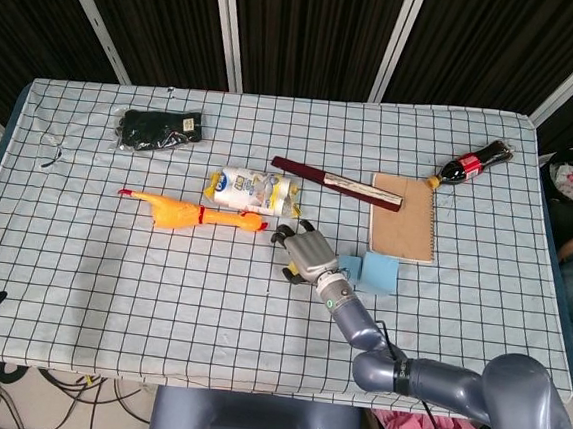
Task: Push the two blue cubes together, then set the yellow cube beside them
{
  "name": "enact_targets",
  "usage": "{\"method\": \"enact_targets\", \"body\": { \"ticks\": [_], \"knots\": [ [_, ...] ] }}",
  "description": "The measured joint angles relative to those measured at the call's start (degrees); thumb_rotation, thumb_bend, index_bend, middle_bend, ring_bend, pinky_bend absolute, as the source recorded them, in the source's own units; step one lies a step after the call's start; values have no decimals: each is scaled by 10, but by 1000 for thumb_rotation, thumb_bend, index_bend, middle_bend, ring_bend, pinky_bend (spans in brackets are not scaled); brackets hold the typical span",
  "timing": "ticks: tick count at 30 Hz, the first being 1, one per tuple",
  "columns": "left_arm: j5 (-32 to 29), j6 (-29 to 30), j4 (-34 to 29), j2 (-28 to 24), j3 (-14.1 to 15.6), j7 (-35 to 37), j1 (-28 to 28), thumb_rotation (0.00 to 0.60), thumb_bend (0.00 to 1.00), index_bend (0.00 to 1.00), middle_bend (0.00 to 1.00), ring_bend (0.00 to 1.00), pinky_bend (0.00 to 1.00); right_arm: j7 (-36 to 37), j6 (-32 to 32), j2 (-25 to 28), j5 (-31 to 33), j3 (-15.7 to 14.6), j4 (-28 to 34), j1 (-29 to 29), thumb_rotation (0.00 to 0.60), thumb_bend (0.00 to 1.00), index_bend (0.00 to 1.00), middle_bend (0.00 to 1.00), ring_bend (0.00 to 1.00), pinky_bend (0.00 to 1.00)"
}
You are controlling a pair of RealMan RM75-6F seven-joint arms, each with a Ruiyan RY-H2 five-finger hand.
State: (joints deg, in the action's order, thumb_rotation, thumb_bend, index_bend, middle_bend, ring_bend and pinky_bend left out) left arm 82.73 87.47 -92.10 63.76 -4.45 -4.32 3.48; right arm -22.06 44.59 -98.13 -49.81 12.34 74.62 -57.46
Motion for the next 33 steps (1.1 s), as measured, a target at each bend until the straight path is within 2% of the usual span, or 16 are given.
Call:
{"method": "enact_targets", "body": {
  "ticks": [5, 13, 24, 33],
  "knots": [
    [0, 0, -1, 0, 0, 1, 0, 600, 45, 220, 70, 0, 0, 48, -27, 37, -40, 0, 12, 6, 600, 355, 250, 137, 523, 82],
    [1, 0, -4, -2, 1, 2, -1, 600, 45, 220, 70, 0, 0, 161, -65, 81, -153, -9, 15, 22, 600, 355, 250, 137, 517, 79],
    [-1, -1, -3, -1, 0, -1, 0, 600, 45, 220, 70, 0, 0, 275, -63, 81, -272, -32, -43, 27, 600, 356, 250, 137, 510, 79],
    [-4, 0, -1, 1, -2, -4, 0, 600, 45, 220, 70, 0, 0, 326, -65, 66, -306, -42, -84, 17, 600, 356, 250, 137, 503, 79]
  ]
}}
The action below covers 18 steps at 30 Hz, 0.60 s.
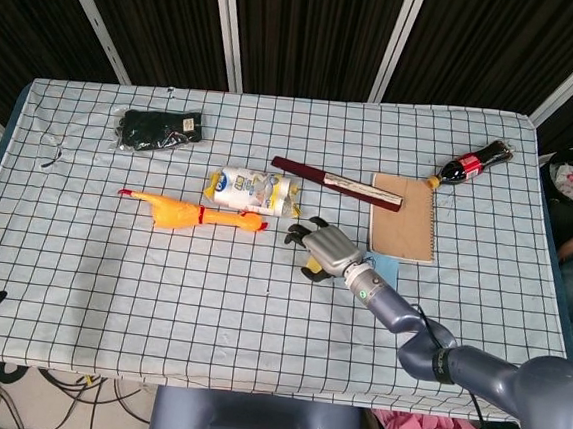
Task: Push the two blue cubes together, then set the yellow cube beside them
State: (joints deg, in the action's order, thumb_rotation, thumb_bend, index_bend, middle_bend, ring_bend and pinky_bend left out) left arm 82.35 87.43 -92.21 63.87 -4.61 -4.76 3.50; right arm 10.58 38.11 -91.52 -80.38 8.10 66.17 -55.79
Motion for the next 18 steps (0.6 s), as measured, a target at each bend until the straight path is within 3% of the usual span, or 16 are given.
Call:
{"method": "enact_targets", "body": {
  "ticks": [18],
  "knots": [
    [-4, 0, 1, 2, -2, -6, 0, 600, 45, 220, 70, 0, 0, 40, -8, -11, -32, -26, -45, -7, 600, 356, 250, 137, 491, 79]
  ]
}}
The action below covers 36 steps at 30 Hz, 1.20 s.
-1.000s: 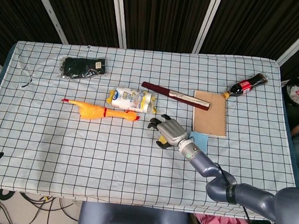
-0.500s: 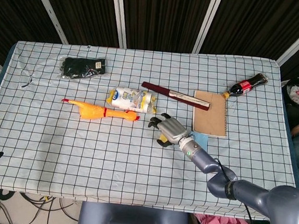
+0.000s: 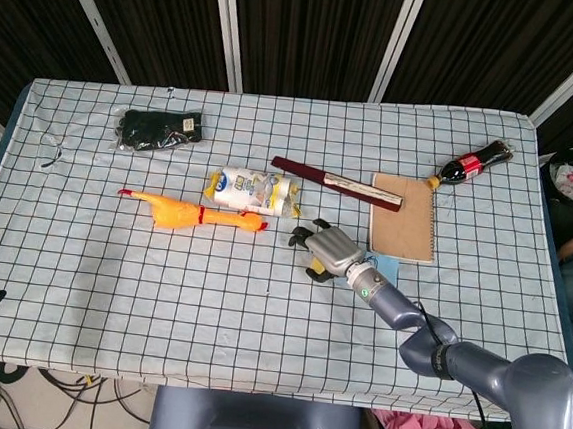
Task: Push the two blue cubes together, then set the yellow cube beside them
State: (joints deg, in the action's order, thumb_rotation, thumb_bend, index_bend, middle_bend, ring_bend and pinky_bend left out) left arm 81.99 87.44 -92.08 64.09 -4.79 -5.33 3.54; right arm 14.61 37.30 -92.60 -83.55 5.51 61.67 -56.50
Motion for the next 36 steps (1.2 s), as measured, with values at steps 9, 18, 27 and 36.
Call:
{"method": "enact_targets", "body": {
  "ticks": [9, 18, 27, 36],
  "knots": [
    [-1, 0, 0, 1, -1, -3, 0, 600, 45, 220, 70, 0, 0, 11, 10, 0, -12, -10, -11, 3, 600, 357, 250, 137, 470, 79],
    [-2, 0, 0, 1, -1, -4, 0, 600, 46, 220, 70, 0, 0, 18, 5, 5, -19, -19, -18, 2, 600, 357, 250, 132, 457, 79],
    [-4, 0, 0, 2, -1, -7, 0, 600, 45, 221, 70, 0, 0, 25, 3, 8, -27, -28, -20, 1, 600, 357, 250, 129, 451, 79],
    [-4, 0, 0, 2, -1, -8, 0, 600, 45, 221, 70, 0, 0, 24, 8, 14, -29, -28, -11, 1, 600, 357, 248, 112, 392, 72]
  ]
}}
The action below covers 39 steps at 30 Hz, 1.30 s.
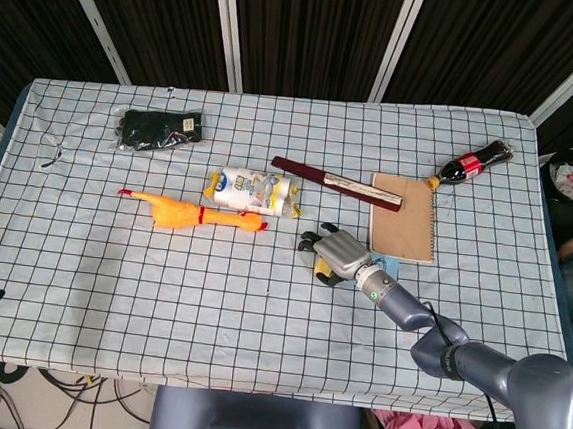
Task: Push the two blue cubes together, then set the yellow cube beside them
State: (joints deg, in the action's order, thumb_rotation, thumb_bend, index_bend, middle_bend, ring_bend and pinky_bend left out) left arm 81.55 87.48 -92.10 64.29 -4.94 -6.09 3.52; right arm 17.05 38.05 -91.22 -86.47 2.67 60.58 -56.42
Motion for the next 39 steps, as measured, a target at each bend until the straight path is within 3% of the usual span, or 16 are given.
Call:
{"method": "enact_targets", "body": {
  "ticks": [15, 19, 21, 22, 28, 33, 36, 39],
  "knots": [
    [0, -1, -1, -1, 0, 1, 0, 600, 45, 221, 70, 0, 0, -33, 4, 10, 20, 16, 24, -2, 600, 335, 220, 98, 340, 55],
    [1, -1, 0, -1, 0, 2, 0, 600, 45, 220, 70, 0, 0, -47, 7, 21, 28, 24, 43, -3, 600, 318, 206, 148, 365, 56],
    [1, -2, 0, -1, 0, 3, 0, 600, 45, 220, 70, 0, 0, -59, 9, 29, 33, 29, 56, -3, 600, 317, 206, 226, 408, 63],
    [1, -2, 0, -2, 1, 4, 0, 600, 45, 220, 70, 0, 0, -64, 10, 33, 35, 30, 63, -2, 600, 317, 206, 259, 427, 90],
    [3, -2, 0, -2, 1, 7, 0, 600, 46, 220, 70, 0, 0, -133, 24, 64, 55, 45, 123, 0, 600, 317, 213, 558, 670, 524],
    [4, -2, 1, -2, 1, 8, 1, 600, 47, 221, 70, 0, 0, -194, 28, 99, 91, 57, 195, 3, 600, 325, 347, 844, 946, 850],
    [4, -2, 2, -2, 1, 8, 1, 600, 48, 221, 70, 0, 0, -235, 24, 122, 123, 63, 237, 2, 600, 346, 411, 966, 1000, 983],
    [5, -2, 2, -2, 2, 9, 1, 600, 48, 220, 70, 0, 0, -286, 17, 143, 165, 63, 272, -1, 600, 362, 442, 1000, 1000, 1000]
  ]
}}
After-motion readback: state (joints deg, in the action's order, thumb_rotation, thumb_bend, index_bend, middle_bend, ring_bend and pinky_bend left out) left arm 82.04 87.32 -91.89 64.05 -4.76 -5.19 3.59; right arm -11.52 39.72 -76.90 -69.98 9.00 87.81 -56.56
